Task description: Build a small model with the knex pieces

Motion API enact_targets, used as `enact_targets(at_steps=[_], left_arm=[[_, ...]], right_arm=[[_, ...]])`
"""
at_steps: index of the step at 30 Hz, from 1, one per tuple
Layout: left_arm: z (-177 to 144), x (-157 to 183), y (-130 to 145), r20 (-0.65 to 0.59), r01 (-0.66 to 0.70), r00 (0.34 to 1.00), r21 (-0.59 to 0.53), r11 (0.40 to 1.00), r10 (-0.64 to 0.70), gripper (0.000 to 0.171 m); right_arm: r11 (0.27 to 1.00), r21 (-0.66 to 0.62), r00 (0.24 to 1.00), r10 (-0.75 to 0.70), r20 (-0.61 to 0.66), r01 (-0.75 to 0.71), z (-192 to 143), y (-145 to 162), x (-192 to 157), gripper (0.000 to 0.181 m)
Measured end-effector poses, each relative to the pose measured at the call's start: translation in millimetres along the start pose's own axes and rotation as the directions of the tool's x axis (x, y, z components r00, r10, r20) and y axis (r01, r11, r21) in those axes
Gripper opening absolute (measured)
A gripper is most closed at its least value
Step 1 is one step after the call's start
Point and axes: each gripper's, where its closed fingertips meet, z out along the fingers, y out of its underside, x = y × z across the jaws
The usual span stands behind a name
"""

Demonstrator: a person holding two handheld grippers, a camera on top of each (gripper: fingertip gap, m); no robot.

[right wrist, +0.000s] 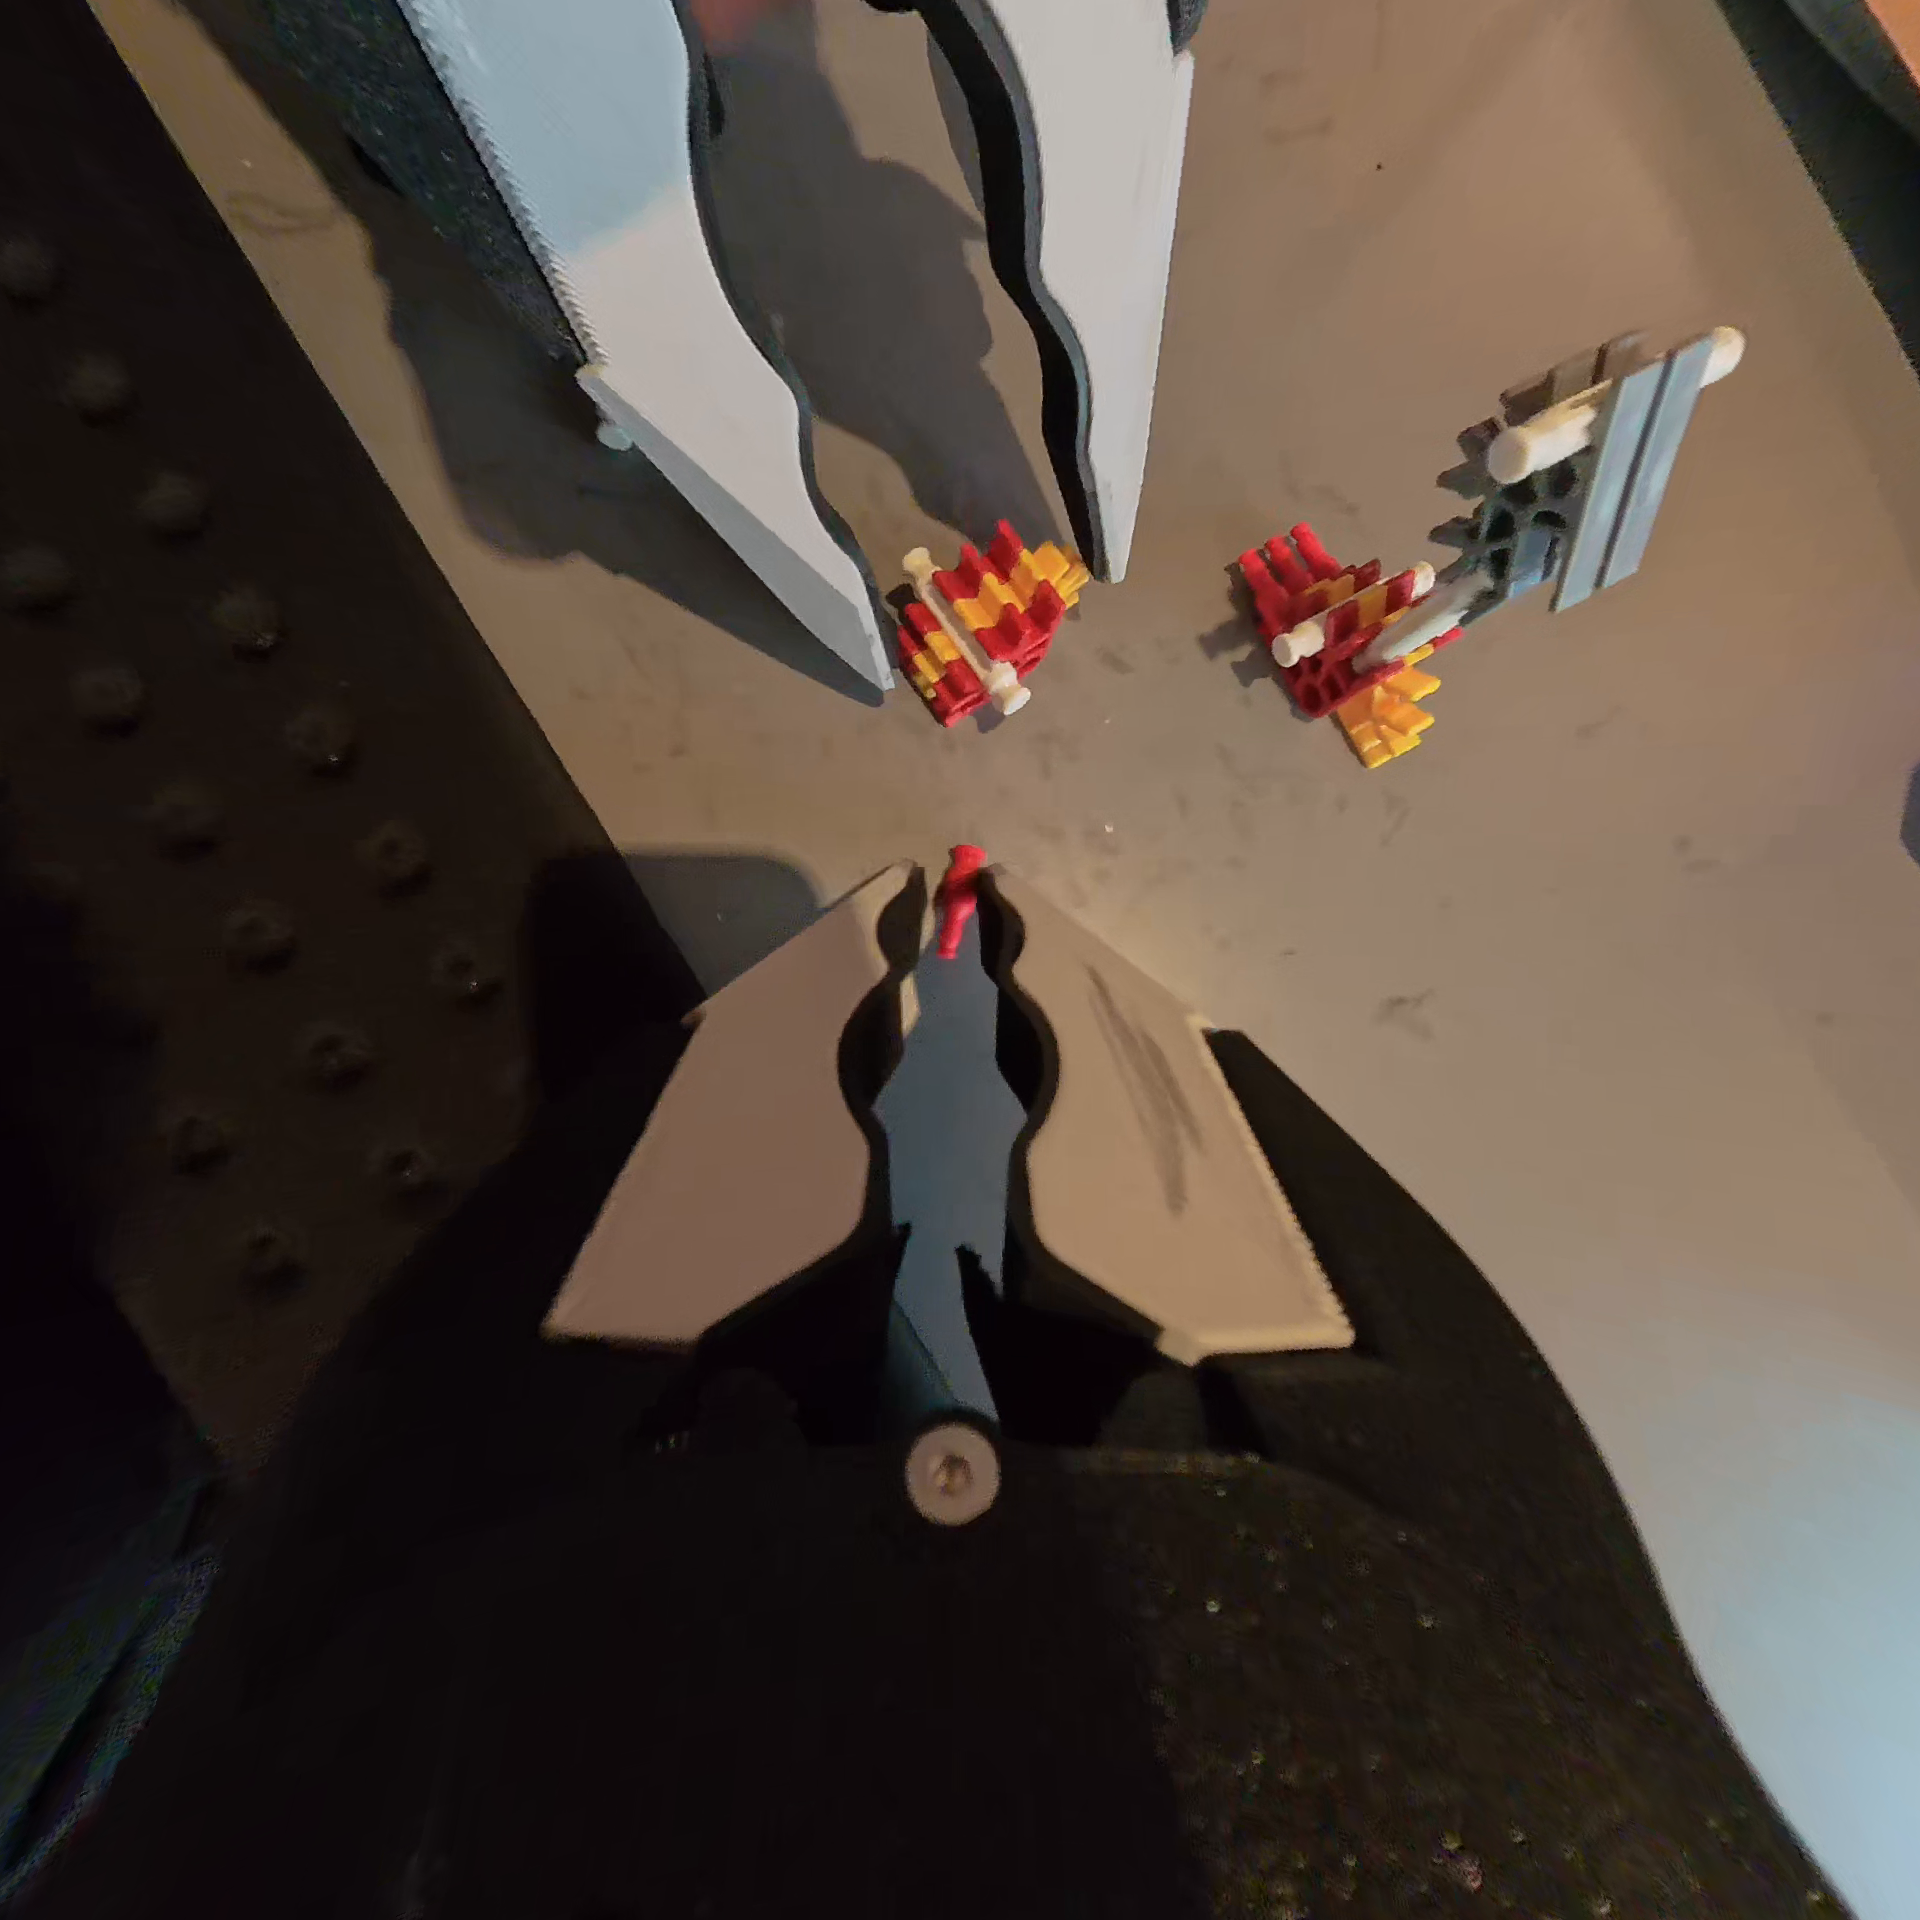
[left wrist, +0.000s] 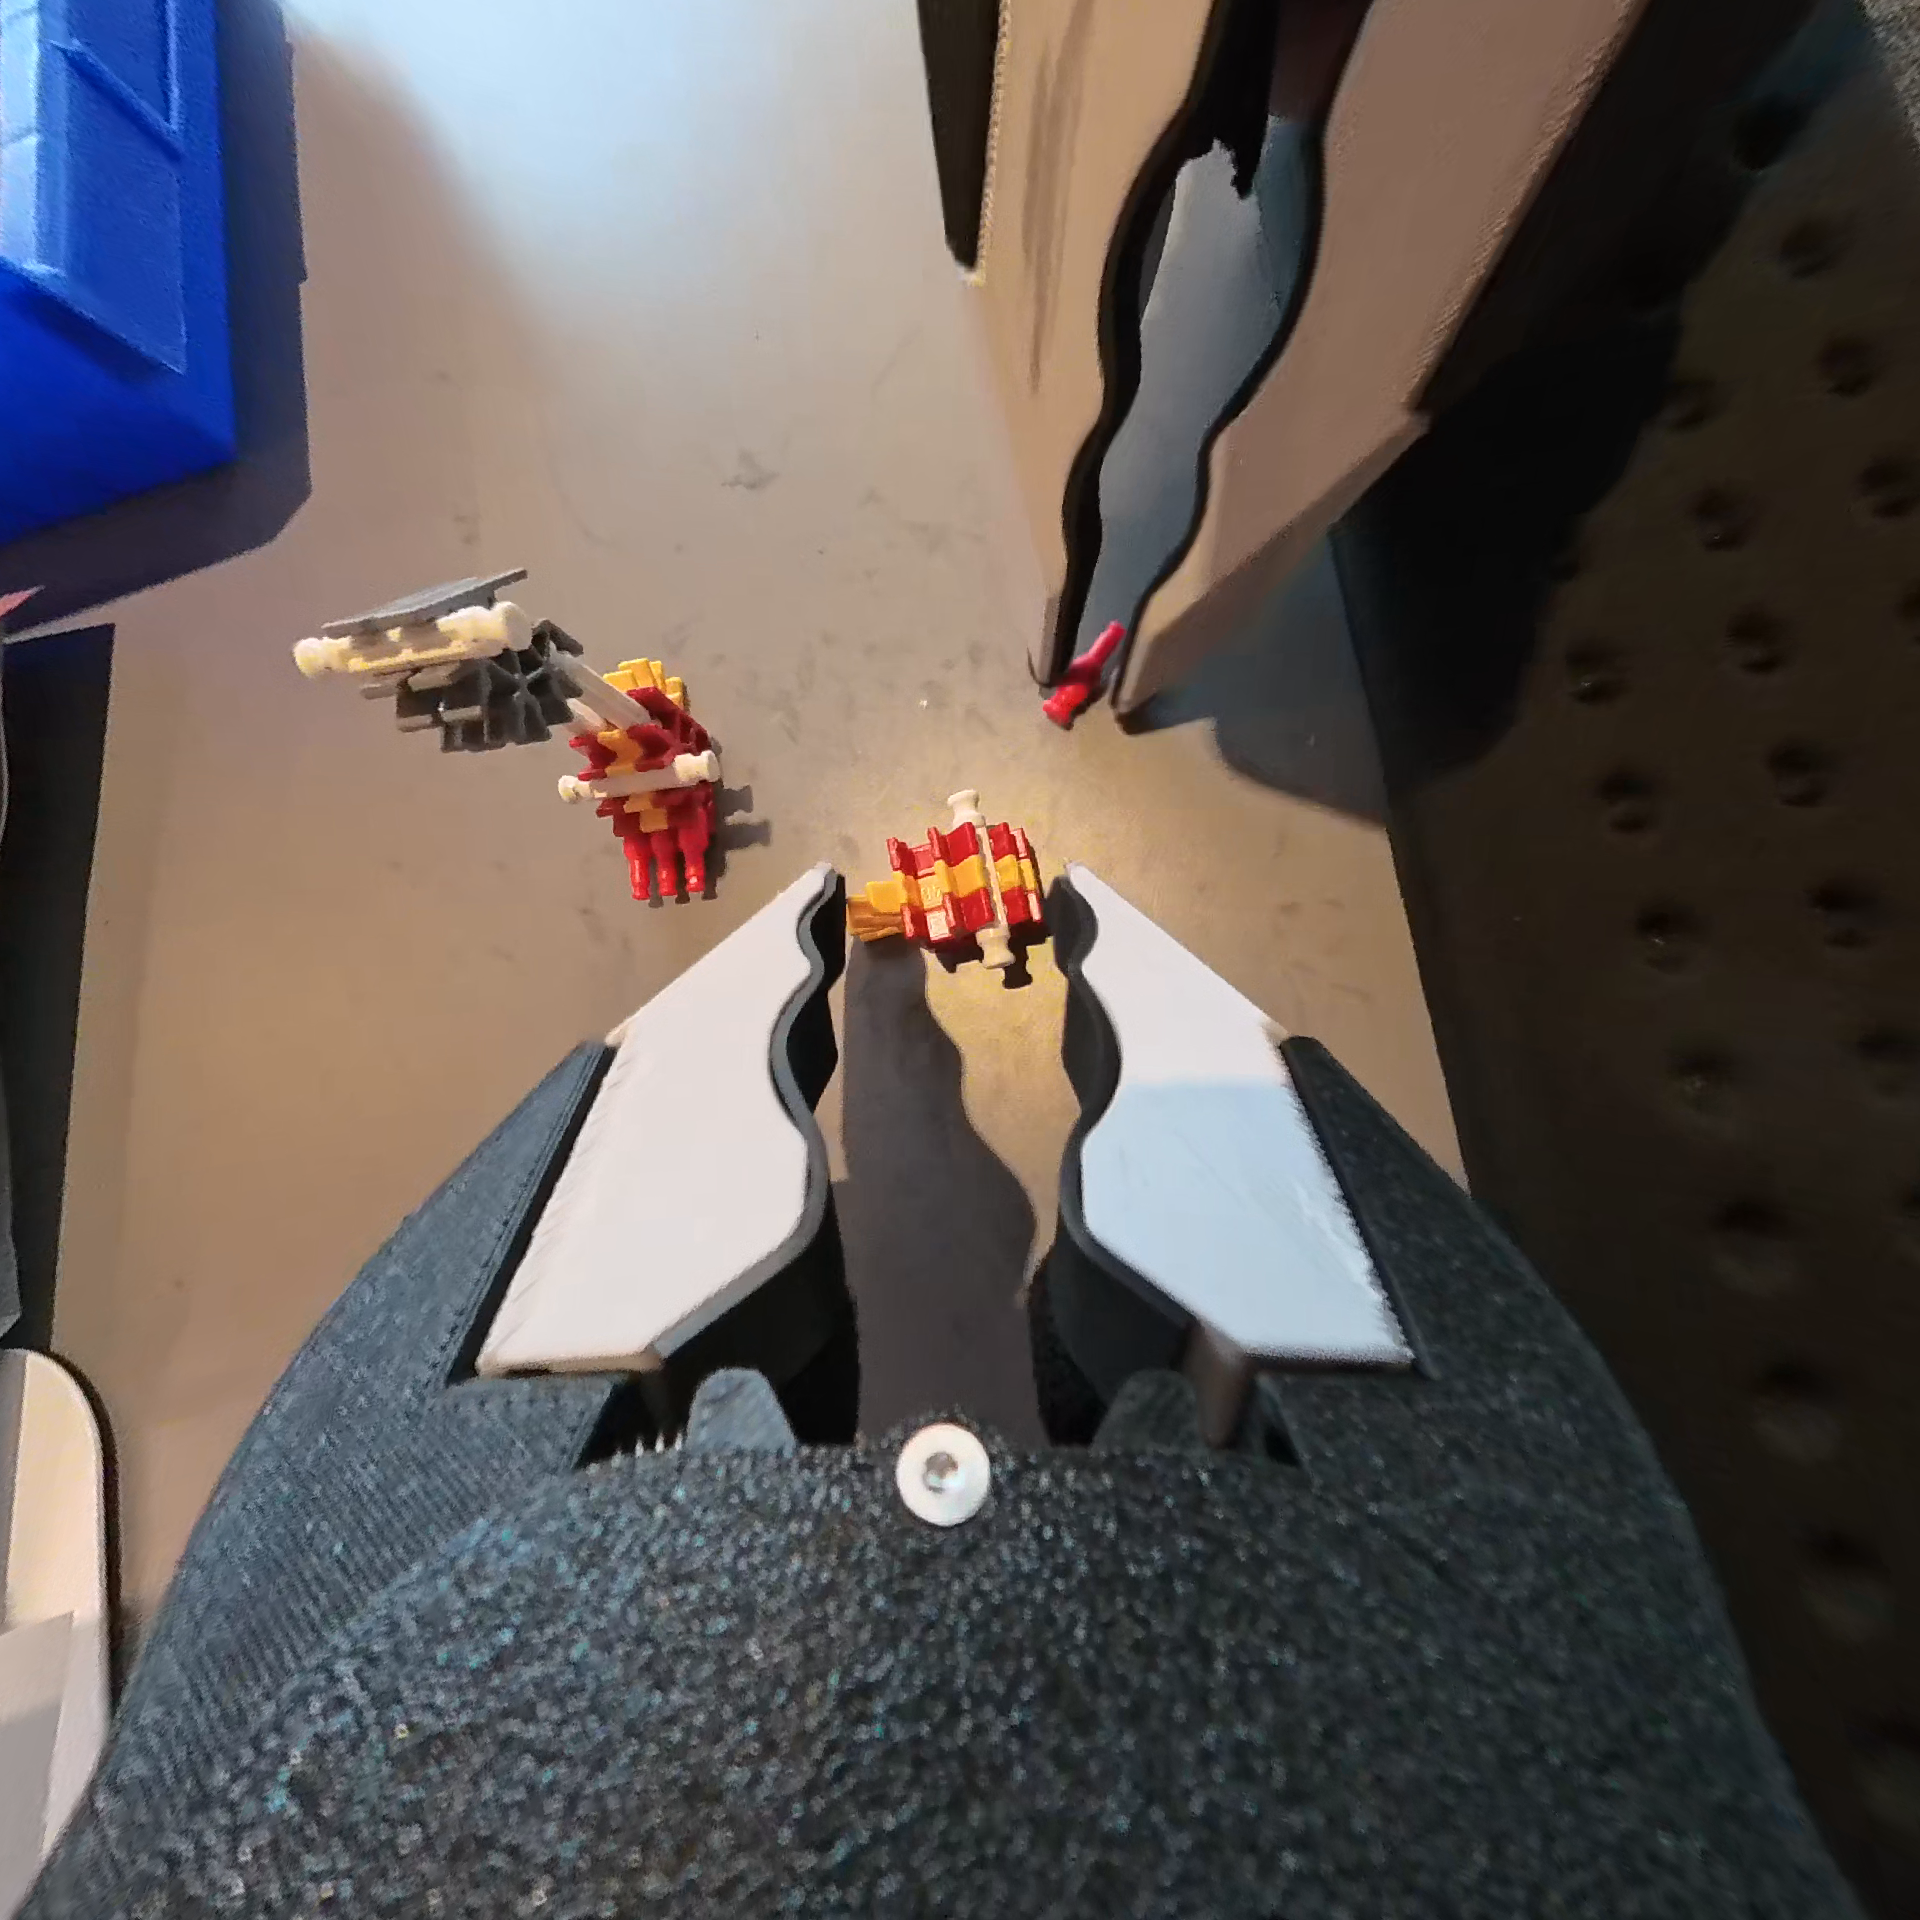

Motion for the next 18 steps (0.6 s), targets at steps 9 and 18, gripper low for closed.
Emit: enact_targets(at_steps=[9,18], left_arm=[[-5.1,0.7,3.2,0.001,0.027,1.0,-0.013,1.0,-0.027,0.045],[-7.9,0.0,3.2,-0.023,-0.053,0.998,0.002,0.999,0.053,0.042]], right_arm=[[0.998,0.032,0.998,0.056,0.015,-0.057,3.1,-4.6,5.5,0.005],[0.997,0.044,0.997,0.062,0.037,-0.064,12.3,-17.8,7.9,0.005]])
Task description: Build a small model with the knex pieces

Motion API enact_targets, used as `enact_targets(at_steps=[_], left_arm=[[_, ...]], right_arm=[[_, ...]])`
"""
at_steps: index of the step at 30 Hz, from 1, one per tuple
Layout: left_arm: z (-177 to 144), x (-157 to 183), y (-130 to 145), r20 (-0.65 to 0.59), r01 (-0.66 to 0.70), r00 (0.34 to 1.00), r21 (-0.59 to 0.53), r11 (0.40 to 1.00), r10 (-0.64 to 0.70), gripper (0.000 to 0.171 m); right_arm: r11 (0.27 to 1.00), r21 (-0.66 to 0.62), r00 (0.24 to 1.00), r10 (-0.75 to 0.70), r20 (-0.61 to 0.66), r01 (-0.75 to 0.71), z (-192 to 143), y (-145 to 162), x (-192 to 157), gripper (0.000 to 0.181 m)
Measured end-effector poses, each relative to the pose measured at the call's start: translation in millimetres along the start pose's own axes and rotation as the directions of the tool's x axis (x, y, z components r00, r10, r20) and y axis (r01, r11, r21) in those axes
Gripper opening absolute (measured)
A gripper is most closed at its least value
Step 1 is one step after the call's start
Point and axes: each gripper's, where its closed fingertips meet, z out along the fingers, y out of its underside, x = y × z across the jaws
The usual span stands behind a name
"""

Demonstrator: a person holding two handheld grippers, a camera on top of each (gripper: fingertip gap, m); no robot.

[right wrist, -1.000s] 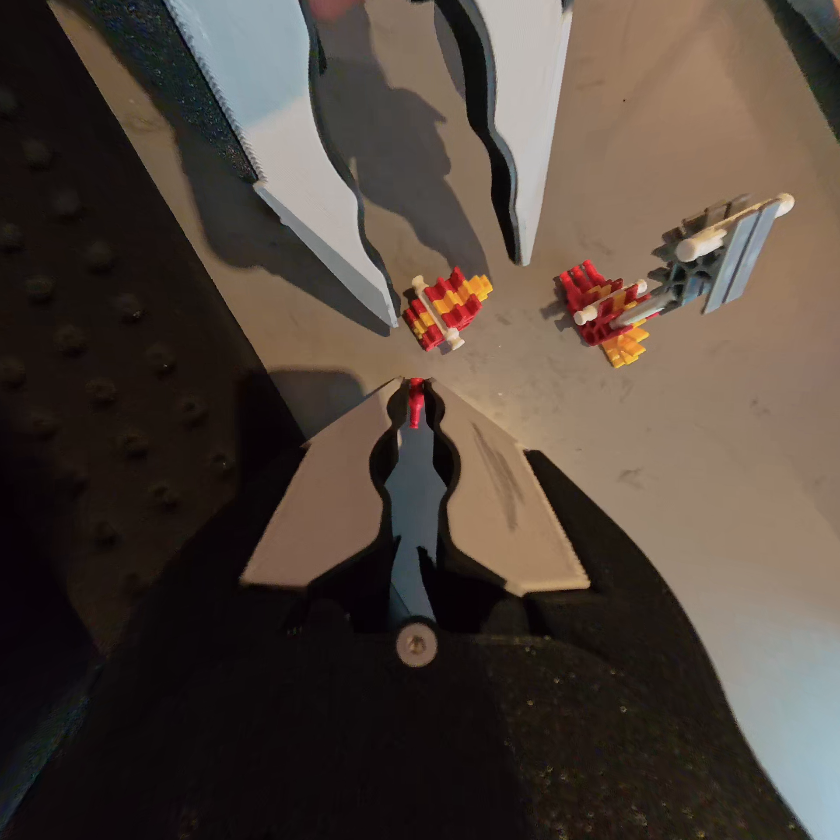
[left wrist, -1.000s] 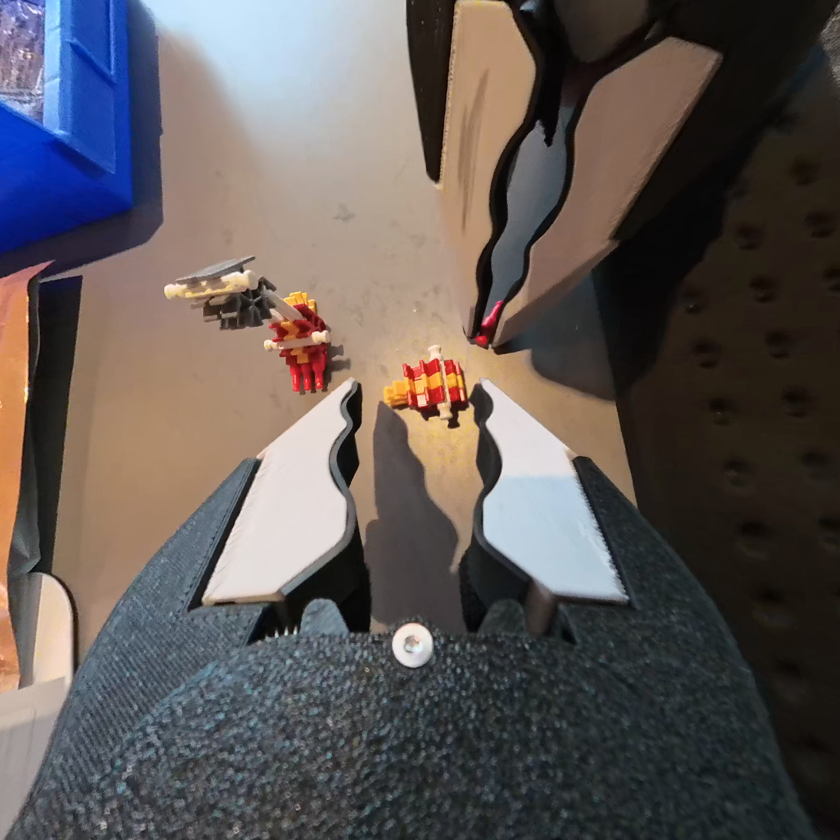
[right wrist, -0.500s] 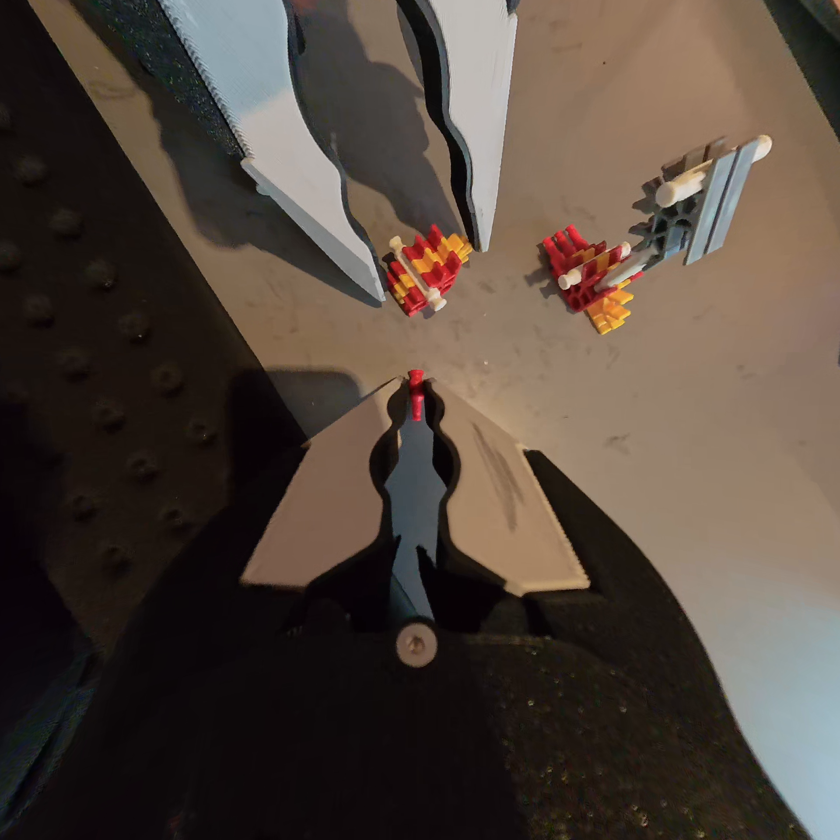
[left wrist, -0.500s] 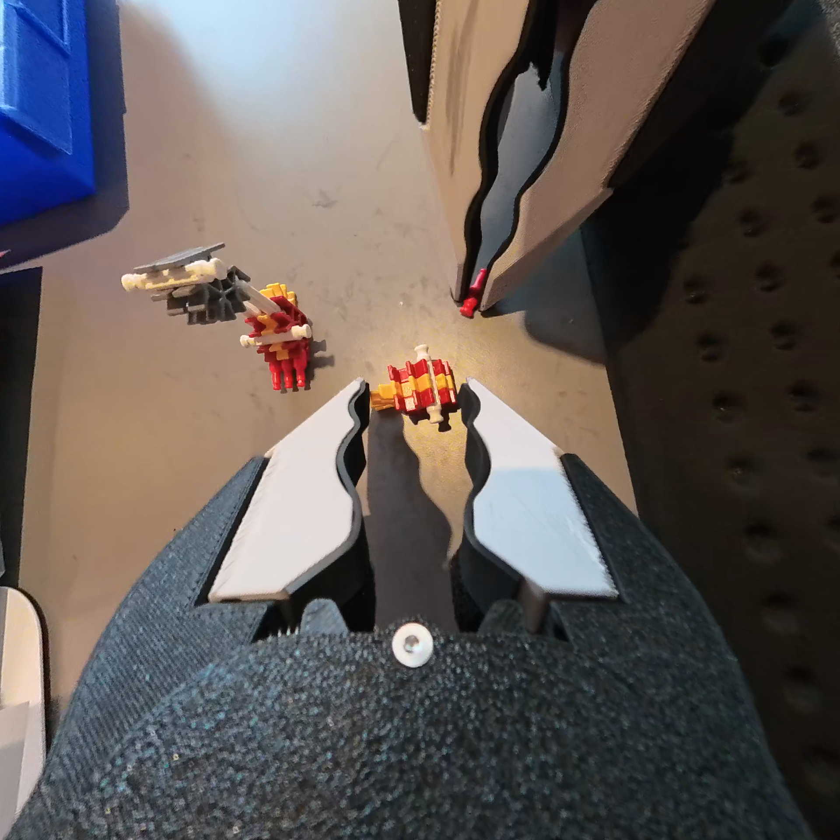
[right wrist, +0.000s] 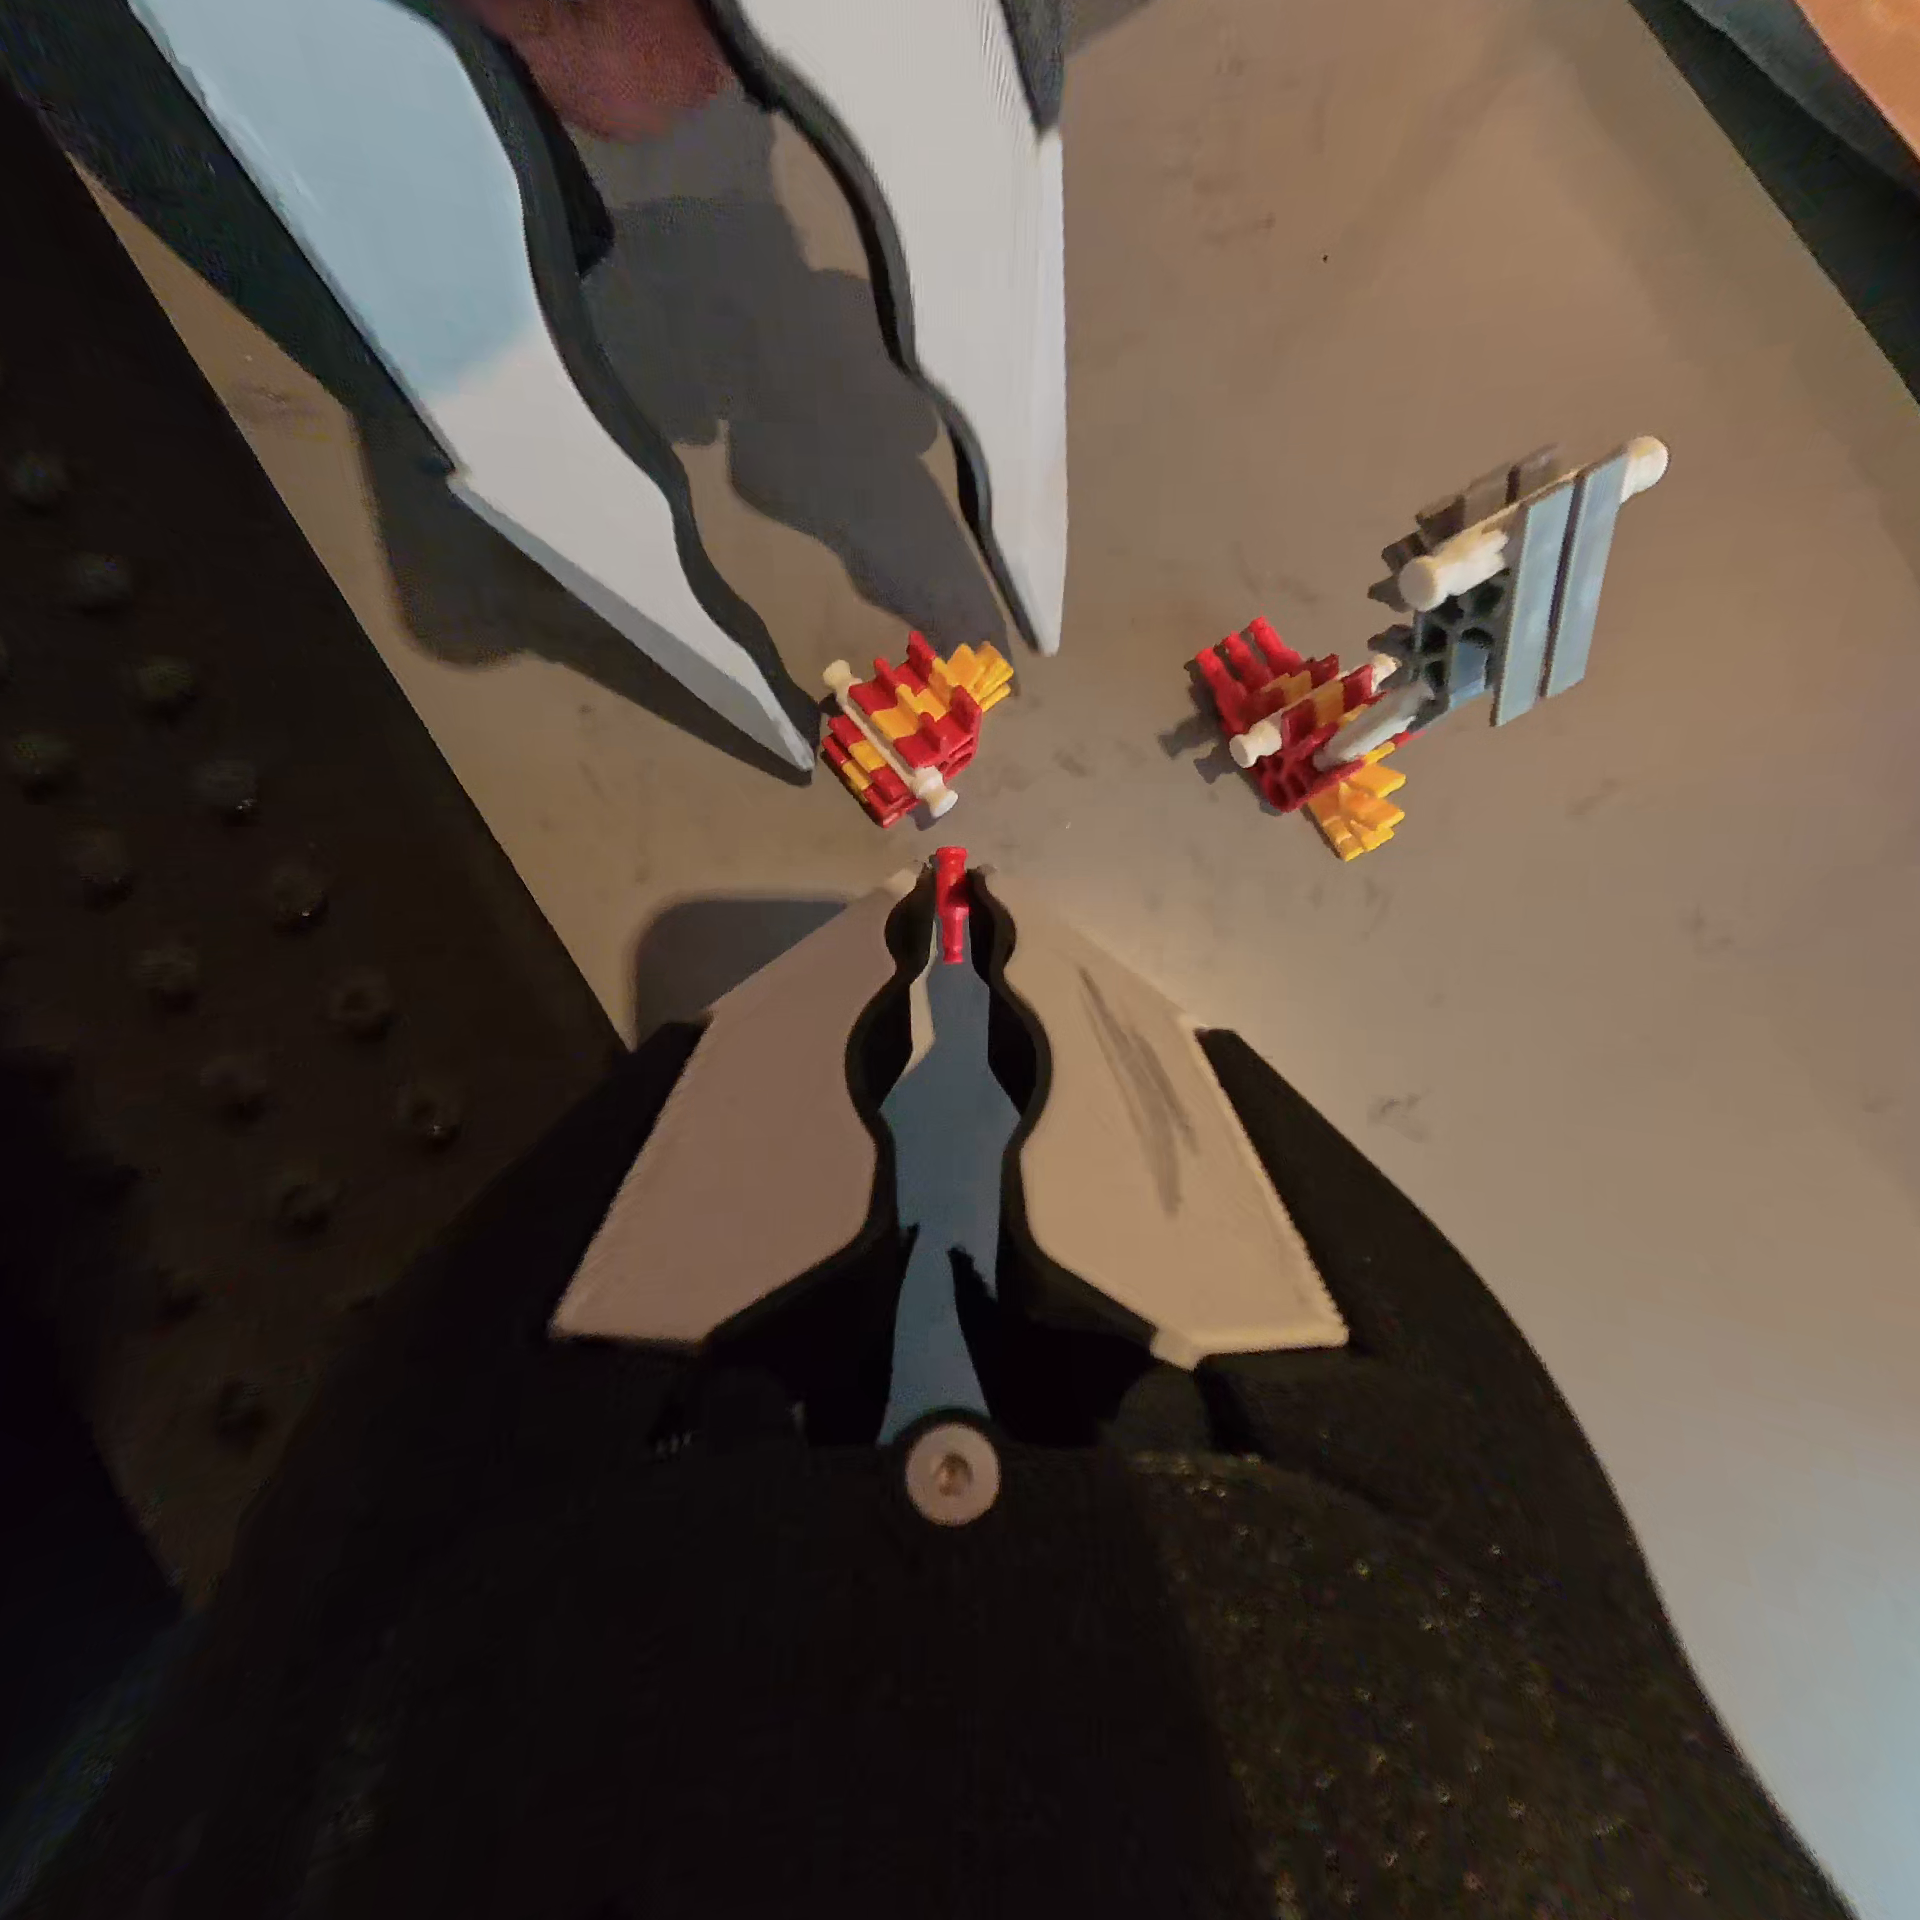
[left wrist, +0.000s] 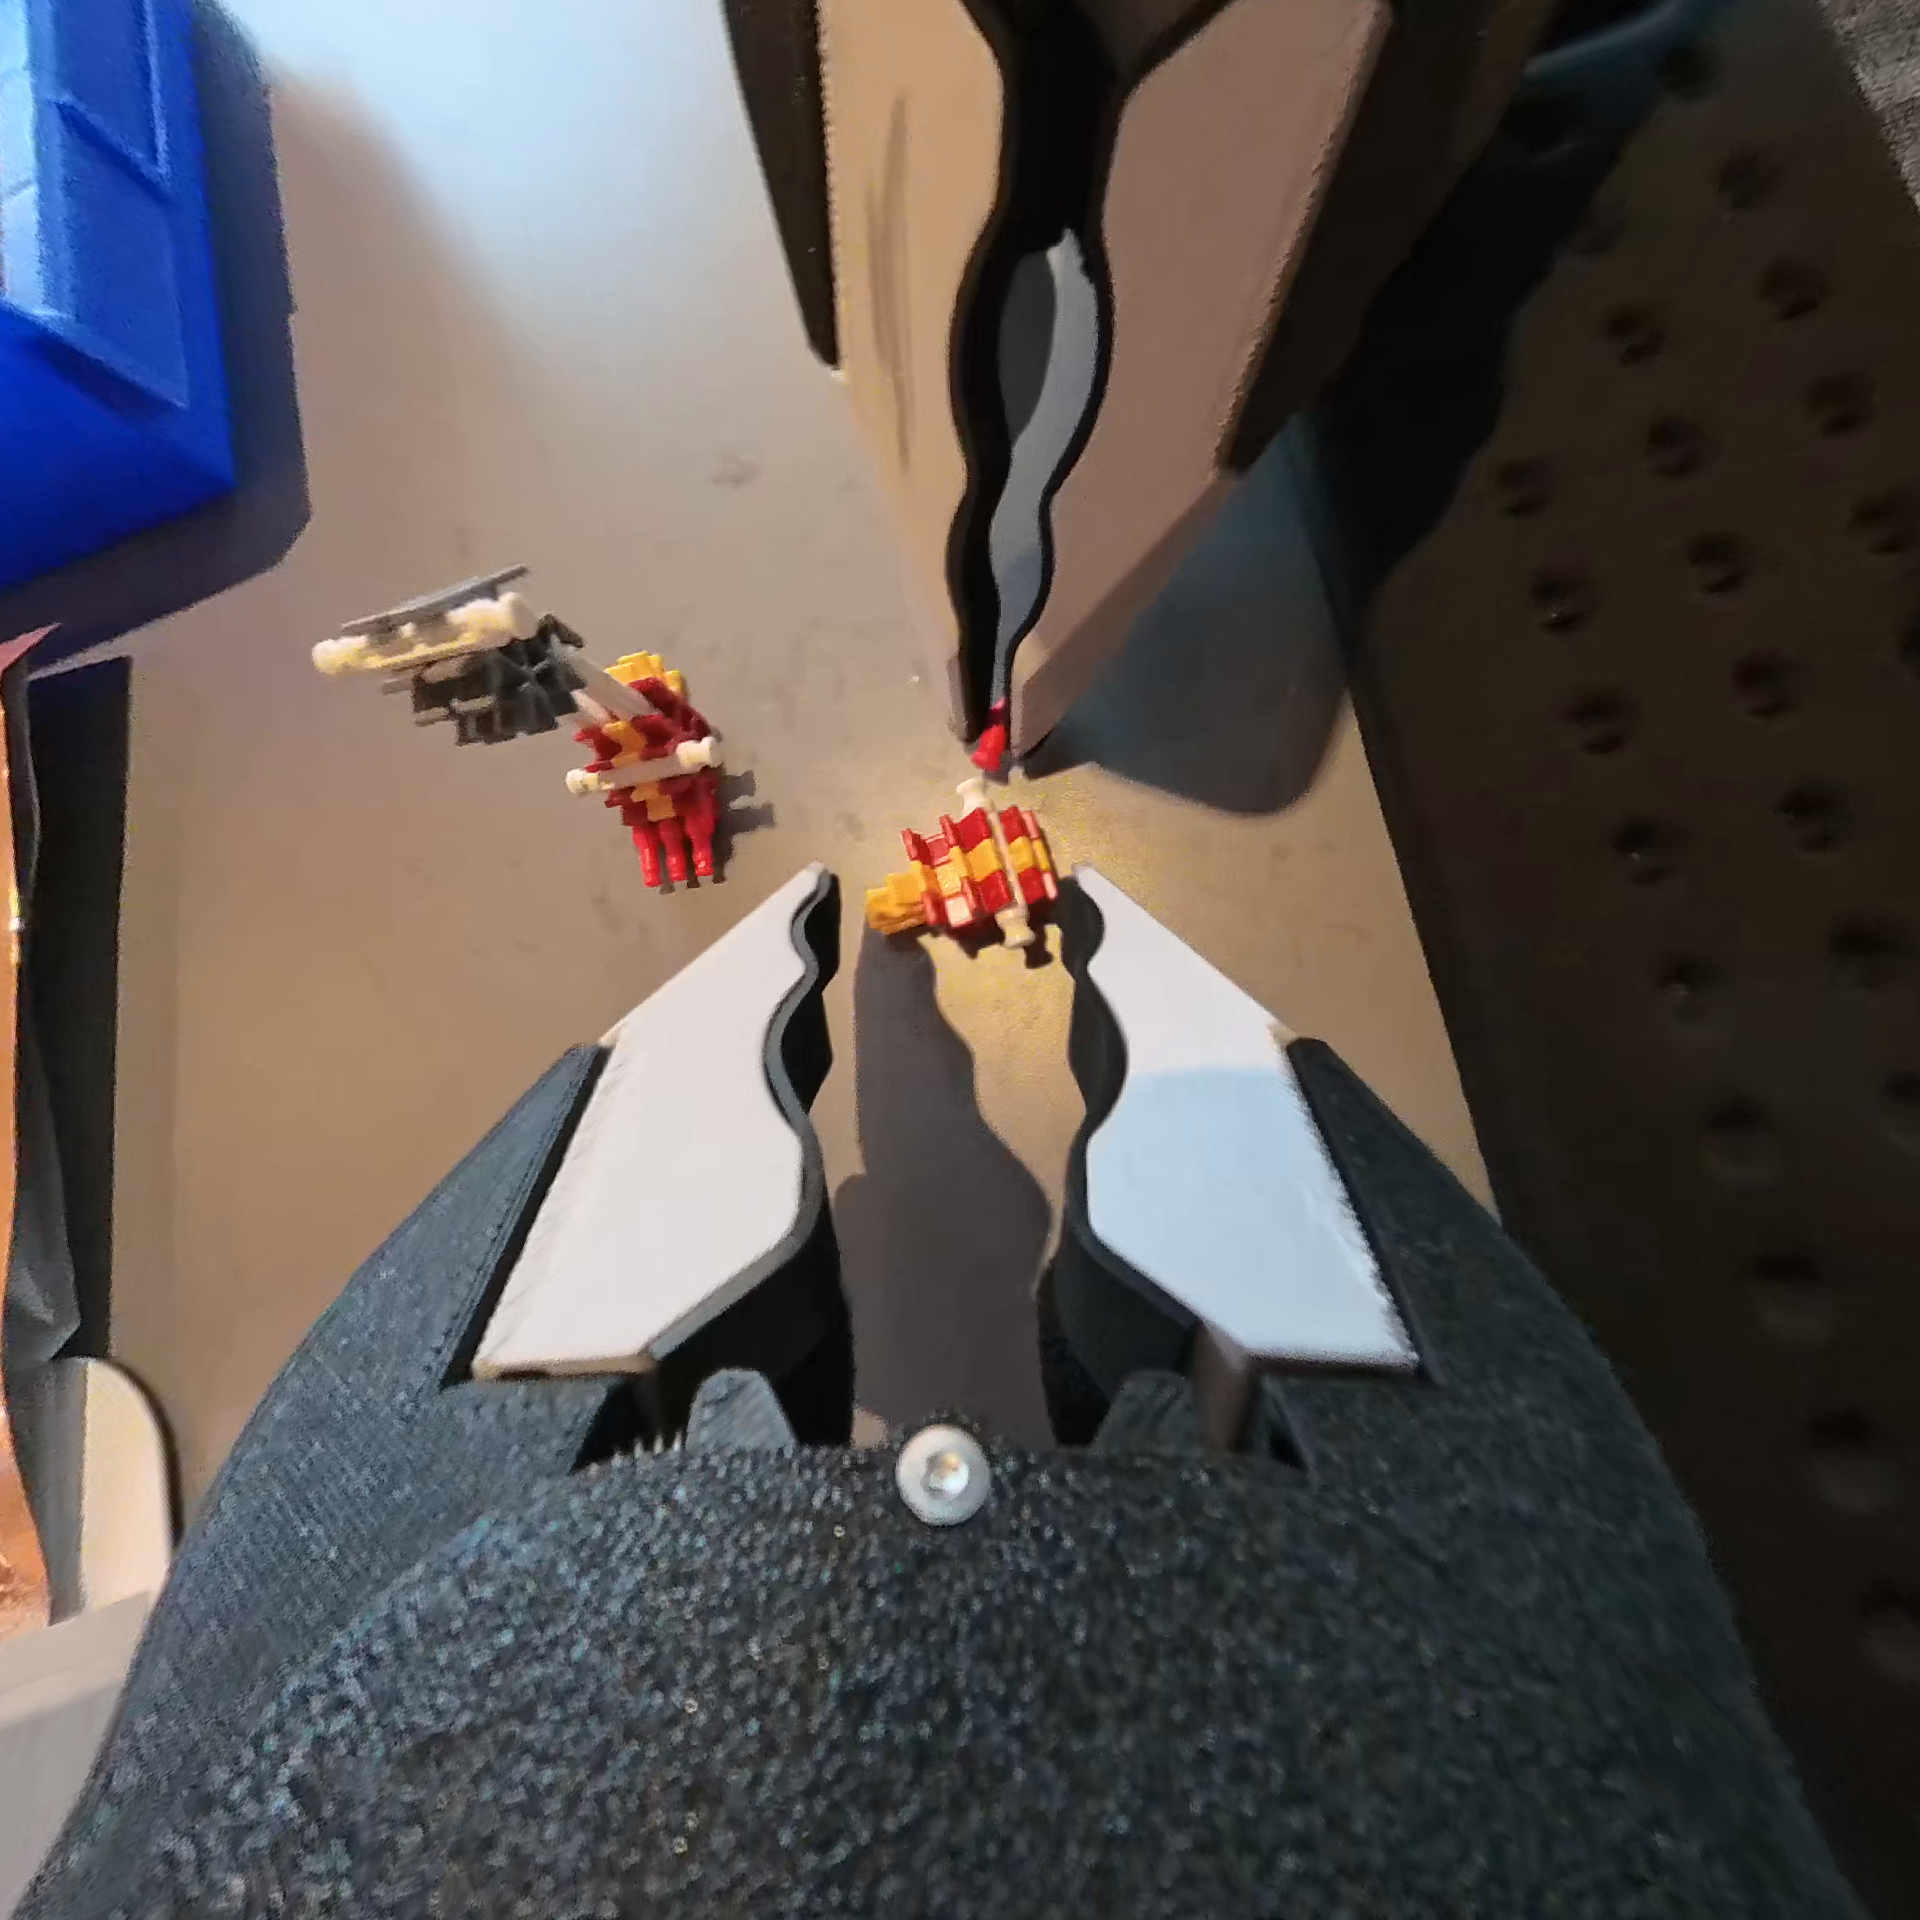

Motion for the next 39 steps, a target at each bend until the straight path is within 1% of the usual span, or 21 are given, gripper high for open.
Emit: enact_targets(at_steps=[3,10,17,20,23,25,27,31,35,39], left_arm=[[3.5,-1.9,-0.1,0.022,0.001,1.0,0.008,1.0,-0.001,0.034],[4.5,1.3,-1.9,0.034,0.022,0.999,0.02,1.0,-0.022,0.033],[5.9,0.1,-2.5,0.105,0.036,0.994,0.023,0.999,-0.039,0.033],[5.3,0.1,-2.0,0.114,0.059,0.991,0.036,0.998,-0.063,0.033],[5.7,-0.1,-2.0,0.115,0.067,0.991,0.037,0.997,-0.071,0.032],[5.8,-0.2,-2.0,0.119,0.059,0.991,0.035,0.998,-0.062,0.032],[5.8,-0.2,-1.8,0.122,0.063,0.99,0.036,0.997,-0.067,0.032],[6.3,-0.6,-2.3,0.125,0.066,0.99,0.044,0.997,-0.071,0.032],[6.8,-0.5,-2.6,0.129,0.053,0.99,0.039,0.998,-0.058,0.033],[7.4,-0.6,-2.8,0.14,0.027,0.99,0.033,0.999,-0.032,0.033]], right_arm=[[1.0,-0.011,1.0,-0.007,0.006,0.007,3.1,-0.2,-0.8,0.005],[1.0,-0.002,1.0,0.01,0.015,-0.01,7.6,-3.9,3.2,0.005],[0.999,0.018,0.997,0.047,0.068,-0.048,7.5,-6.7,1.7,0.005],[0.995,0.044,0.992,0.08,0.099,-0.085,4.4,-9.6,2.2,0.005],[0.997,0.031,0.992,0.07,0.108,-0.074,6.0,-7.9,-0.1,0.005],[0.996,0.033,0.99,0.076,0.116,-0.08,6.1,-8.0,-0.4,0.006],[0.998,0.023,0.99,0.053,0.131,-0.057,5.3,-5.1,-3.7,0.006],[0.997,0.031,0.989,0.07,0.132,-0.075,5.0,-5.2,-2.6,0.006],[0.997,0.03,0.99,0.07,0.121,-0.075,5.0,-4.8,-1.0,0.006],[0.996,0.017,0.986,0.084,0.147,-0.088,6.5,-4.5,-2.5,0.006]])
